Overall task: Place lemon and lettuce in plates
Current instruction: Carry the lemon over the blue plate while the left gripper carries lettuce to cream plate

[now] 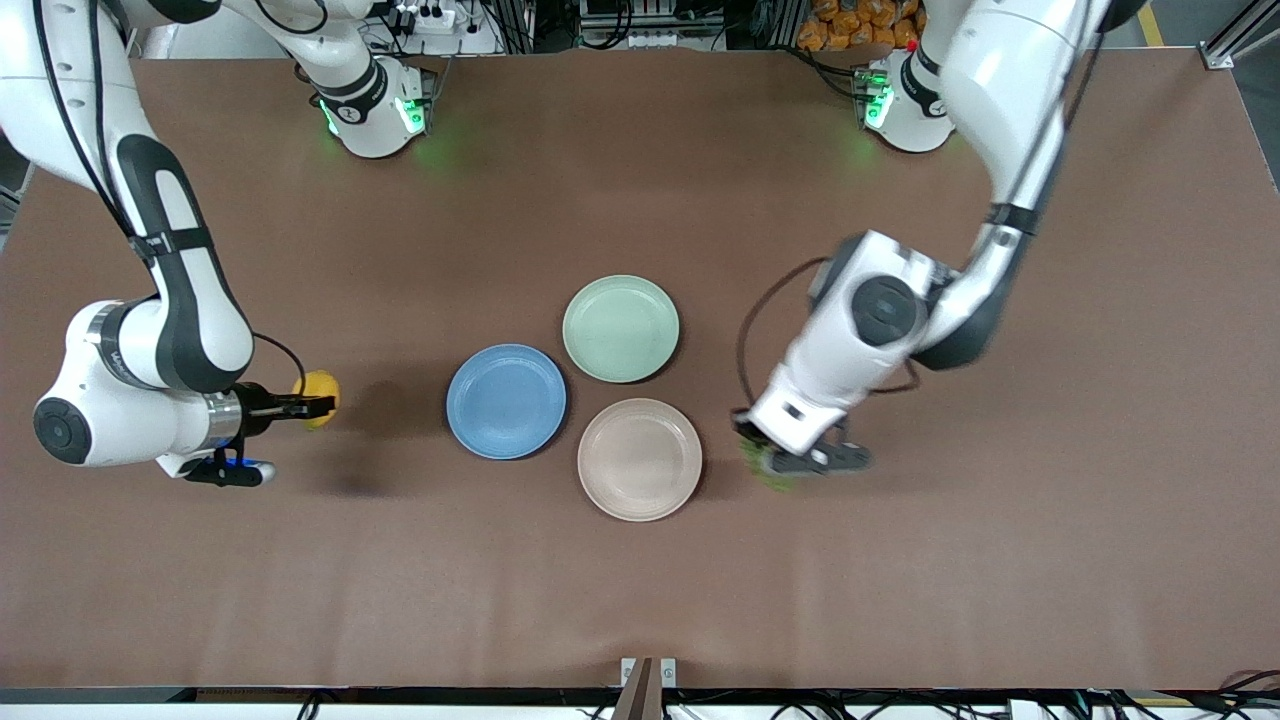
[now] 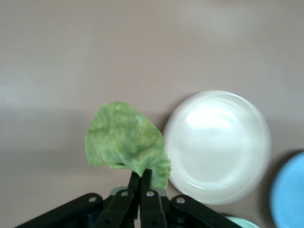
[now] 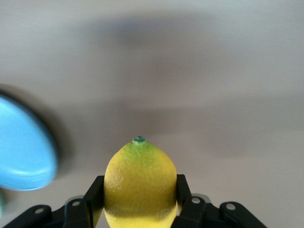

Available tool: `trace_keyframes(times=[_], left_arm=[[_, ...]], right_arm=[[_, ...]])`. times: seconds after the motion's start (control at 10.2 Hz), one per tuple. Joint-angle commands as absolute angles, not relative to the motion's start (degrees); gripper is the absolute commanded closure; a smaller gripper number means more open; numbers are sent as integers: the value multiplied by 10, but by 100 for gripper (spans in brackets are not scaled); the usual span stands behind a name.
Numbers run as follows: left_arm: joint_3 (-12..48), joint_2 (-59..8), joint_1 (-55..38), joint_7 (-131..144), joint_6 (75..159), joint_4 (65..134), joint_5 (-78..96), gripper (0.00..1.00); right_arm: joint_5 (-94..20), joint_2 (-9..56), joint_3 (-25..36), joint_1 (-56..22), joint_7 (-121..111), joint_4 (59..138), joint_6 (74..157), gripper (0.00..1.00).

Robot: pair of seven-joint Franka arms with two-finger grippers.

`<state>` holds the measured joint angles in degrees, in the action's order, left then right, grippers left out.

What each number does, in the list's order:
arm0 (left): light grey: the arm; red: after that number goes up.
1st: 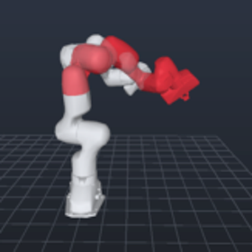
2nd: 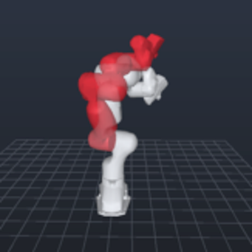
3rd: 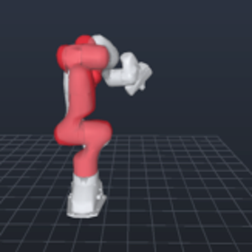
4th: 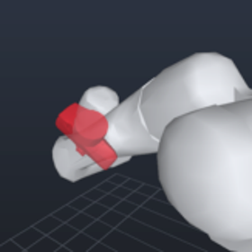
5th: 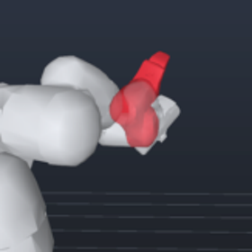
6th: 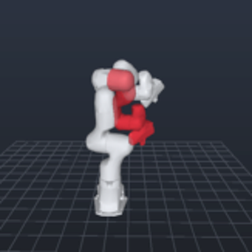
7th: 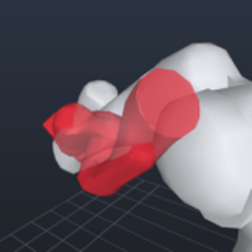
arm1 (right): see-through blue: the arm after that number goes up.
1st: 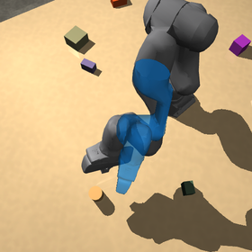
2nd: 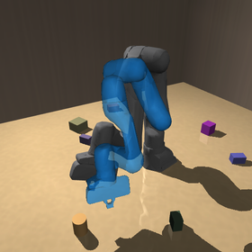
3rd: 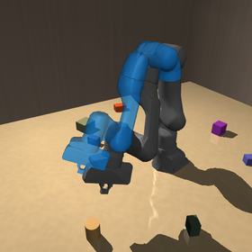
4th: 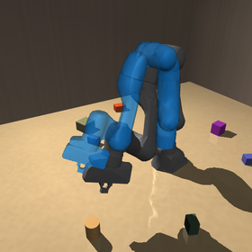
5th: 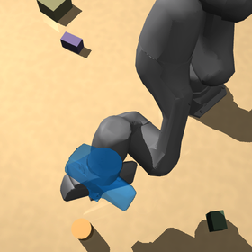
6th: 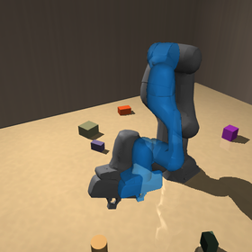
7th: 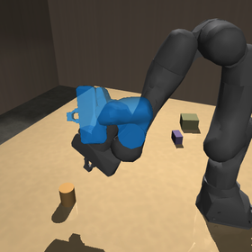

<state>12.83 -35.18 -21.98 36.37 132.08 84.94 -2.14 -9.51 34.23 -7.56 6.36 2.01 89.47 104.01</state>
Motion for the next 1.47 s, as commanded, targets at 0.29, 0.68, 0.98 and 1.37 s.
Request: trace_keyframes(times=[0.29,0.68,0.98,1.37], left_arm=[[119,-459,-293,465,1519,802,-25,100],[116,-468,-291,466,1520,818,-33,100],[98,-468,-292,465,1444,818,-43,74],[98,-439,-293,469,1420,811,-47,0]], right_arm=[[-176,369,-90,-66,222,880,1128,100],[-177,418,-90,-109,270,884,1201,100],[-178,419,-90,-109,283,884,1200,0],[-170,382,-83,-85,266,857,1123,0]])
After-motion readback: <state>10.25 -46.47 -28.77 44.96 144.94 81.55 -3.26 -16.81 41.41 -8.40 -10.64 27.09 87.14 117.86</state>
